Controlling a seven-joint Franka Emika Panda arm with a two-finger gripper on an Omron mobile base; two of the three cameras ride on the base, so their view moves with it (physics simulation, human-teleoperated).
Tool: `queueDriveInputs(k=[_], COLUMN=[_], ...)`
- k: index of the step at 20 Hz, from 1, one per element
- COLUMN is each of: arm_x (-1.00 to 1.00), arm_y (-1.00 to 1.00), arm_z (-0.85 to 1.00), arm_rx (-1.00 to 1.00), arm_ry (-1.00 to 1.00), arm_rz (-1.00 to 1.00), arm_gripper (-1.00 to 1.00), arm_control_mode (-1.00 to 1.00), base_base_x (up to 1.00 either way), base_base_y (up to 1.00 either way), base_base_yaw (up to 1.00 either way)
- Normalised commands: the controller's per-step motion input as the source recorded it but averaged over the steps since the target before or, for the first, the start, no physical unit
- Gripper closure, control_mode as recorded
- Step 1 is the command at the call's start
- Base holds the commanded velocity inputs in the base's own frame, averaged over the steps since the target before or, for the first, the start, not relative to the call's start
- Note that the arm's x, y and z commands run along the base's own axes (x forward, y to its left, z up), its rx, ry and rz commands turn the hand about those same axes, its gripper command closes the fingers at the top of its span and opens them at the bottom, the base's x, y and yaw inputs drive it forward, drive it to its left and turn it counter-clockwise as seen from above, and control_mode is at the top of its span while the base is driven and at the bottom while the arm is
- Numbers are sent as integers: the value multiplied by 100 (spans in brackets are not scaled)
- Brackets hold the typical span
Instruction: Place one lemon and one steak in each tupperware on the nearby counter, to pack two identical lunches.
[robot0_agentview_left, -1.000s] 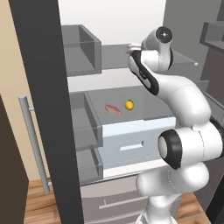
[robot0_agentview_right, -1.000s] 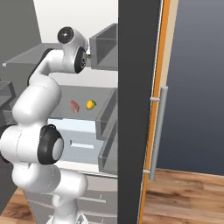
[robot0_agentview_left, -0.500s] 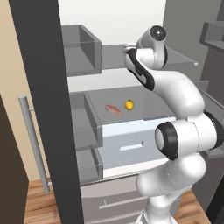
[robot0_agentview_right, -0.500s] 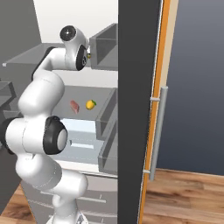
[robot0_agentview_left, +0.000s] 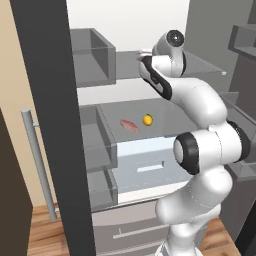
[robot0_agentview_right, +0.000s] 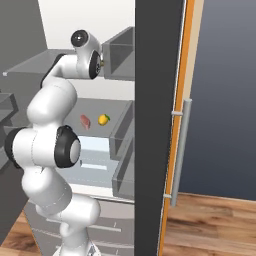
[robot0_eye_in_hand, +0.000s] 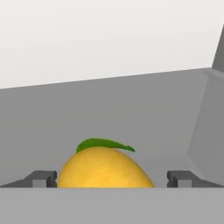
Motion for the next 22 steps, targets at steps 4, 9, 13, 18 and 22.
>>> queueDriveInputs(k=[4,9,13,18,22], arm_x=[17,0,6,-48,-100], arm_y=[10,7,8,1,12], arm_z=[-24,-41,-36,-46,-80], arm_rx=[0,0,0,0,-2], arm_ry=[0,4,1,-3,-21], arm_rz=[0,0,0,0,0], arm_gripper=[100,100,100,100,100], arm_control_mode=[-100,-100,-100,-100,-100], base_base_x=[0,0,0,0,0], base_base_y=[0,0,0,0,0], base_base_yaw=[0,0,0,0,0])
